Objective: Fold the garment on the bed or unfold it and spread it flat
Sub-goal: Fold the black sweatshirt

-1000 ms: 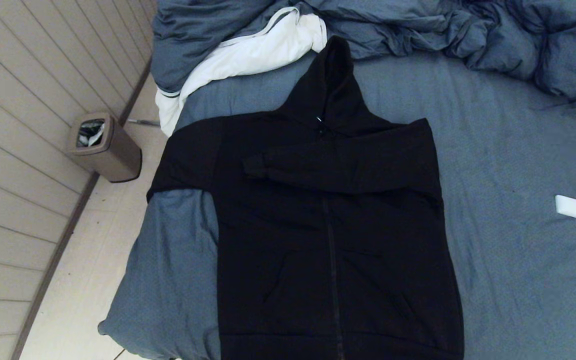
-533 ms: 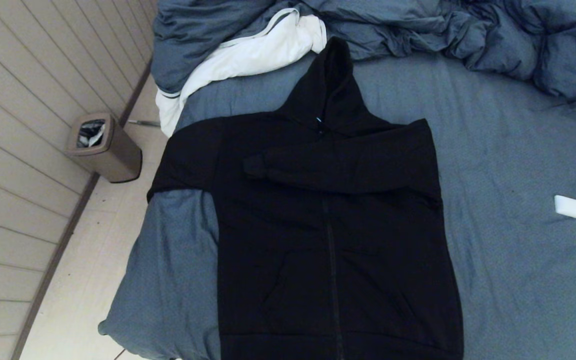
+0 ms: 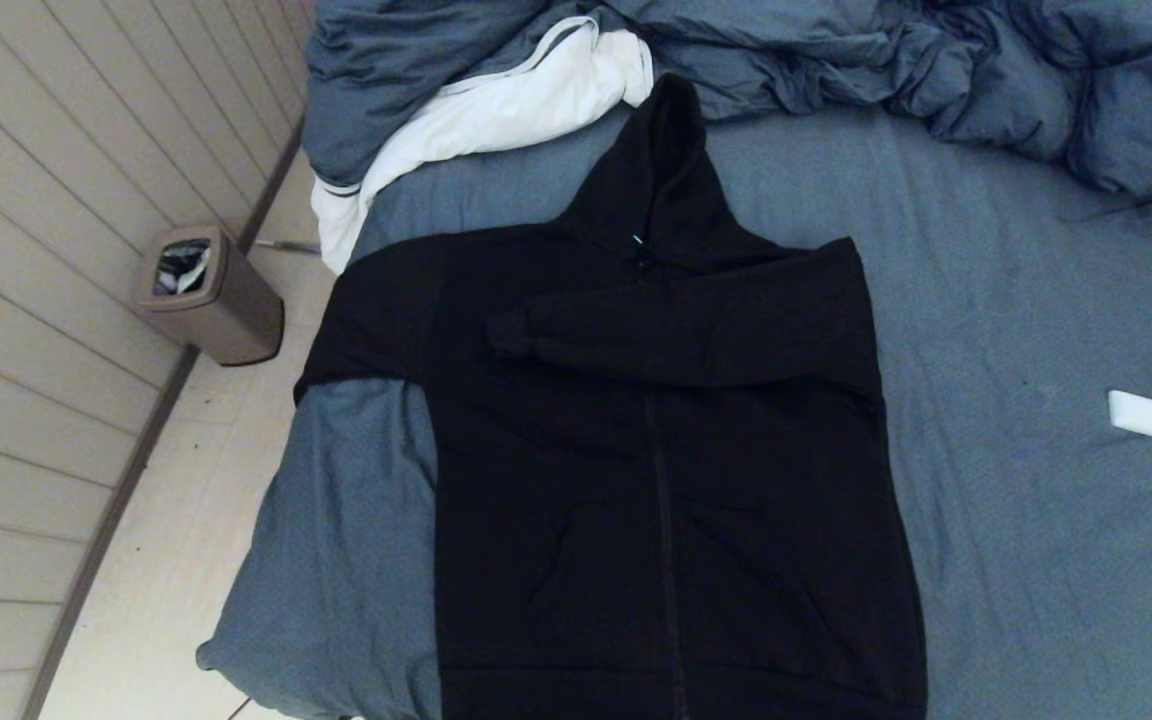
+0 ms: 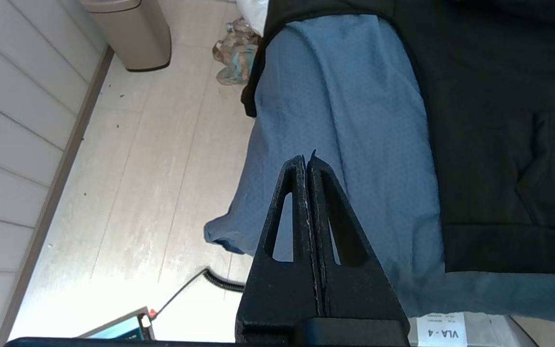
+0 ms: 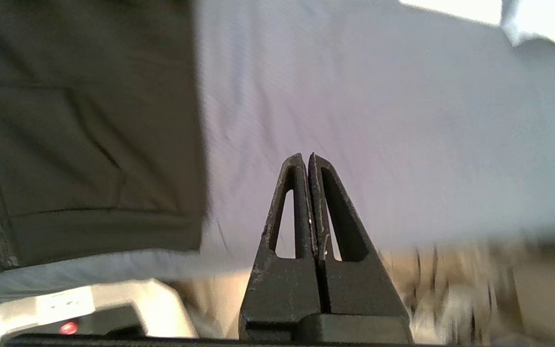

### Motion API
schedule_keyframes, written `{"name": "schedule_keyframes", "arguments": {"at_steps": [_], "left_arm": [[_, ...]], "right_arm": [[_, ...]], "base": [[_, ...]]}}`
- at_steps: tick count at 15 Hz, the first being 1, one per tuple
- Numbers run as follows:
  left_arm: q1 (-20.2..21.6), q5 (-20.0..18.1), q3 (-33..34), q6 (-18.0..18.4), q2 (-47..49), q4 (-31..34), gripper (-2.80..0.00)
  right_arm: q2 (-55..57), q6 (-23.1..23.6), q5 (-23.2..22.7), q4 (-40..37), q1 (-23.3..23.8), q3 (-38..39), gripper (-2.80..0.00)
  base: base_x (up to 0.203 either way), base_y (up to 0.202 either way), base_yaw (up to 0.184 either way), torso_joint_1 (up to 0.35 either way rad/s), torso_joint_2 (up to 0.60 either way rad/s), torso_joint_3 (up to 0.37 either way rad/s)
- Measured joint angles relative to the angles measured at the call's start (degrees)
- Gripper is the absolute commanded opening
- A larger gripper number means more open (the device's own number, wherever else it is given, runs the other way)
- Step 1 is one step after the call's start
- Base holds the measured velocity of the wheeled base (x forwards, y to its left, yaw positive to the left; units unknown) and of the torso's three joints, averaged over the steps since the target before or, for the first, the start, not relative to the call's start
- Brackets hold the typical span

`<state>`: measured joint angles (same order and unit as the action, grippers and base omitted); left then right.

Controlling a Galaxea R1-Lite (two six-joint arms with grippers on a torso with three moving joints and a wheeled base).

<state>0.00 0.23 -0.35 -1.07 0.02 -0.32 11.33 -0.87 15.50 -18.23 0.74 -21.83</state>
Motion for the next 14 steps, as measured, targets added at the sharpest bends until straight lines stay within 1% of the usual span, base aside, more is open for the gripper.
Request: {"name": "schedule_keyframes", "arguments": {"at_steps": [2, 3, 5, 6, 8, 12, 14], "left_arm": [[0.0, 0.0, 0.0, 0.0, 0.0, 0.0, -2.80], [0.0, 0.0, 0.0, 0.0, 0.0, 0.0, -2.80], [0.0, 0.0, 0.0, 0.0, 0.0, 0.0, -2.80], [0.0, 0.0, 0.0, 0.0, 0.0, -0.1, -2.80], [0.0, 0.0, 0.0, 0.0, 0.0, -0.1, -2.80], [0.0, -0.1, 0.1, 0.3, 0.0, -0.6, -2.80], [0.0, 0.6, 0.1, 0.3, 0.0, -0.6, -2.80]], "right_arm": [[-1.4, 4.2, -4.5, 8.3, -0.3, 7.6, -2.80], [-3.0, 5.3, -6.9, 10.3, -0.3, 10.6, -2.80], [-6.8, 6.2, -12.2, 11.2, -0.3, 15.4, -2.80], [-8.3, 5.8, -14.6, 11.6, -0.3, 16.7, -2.80], [-10.1, 4.8, -15.8, 12.5, -0.3, 18.8, -2.80], [-11.3, 4.6, -16.0, 12.9, -0.3, 19.5, -2.80], [-11.4, 4.7, -16.0, 13.0, -0.2, 19.6, -2.80]], "base": [[0.000, 0.000, 0.000, 0.000, 0.00, 0.000], [0.000, 0.000, 0.000, 0.000, 0.00, 0.000], [0.000, 0.000, 0.000, 0.000, 0.00, 0.000], [0.000, 0.000, 0.000, 0.000, 0.00, 0.000], [0.000, 0.000, 0.000, 0.000, 0.00, 0.000], [0.000, 0.000, 0.000, 0.000, 0.00, 0.000], [0.000, 0.000, 0.000, 0.000, 0.00, 0.000]]}}
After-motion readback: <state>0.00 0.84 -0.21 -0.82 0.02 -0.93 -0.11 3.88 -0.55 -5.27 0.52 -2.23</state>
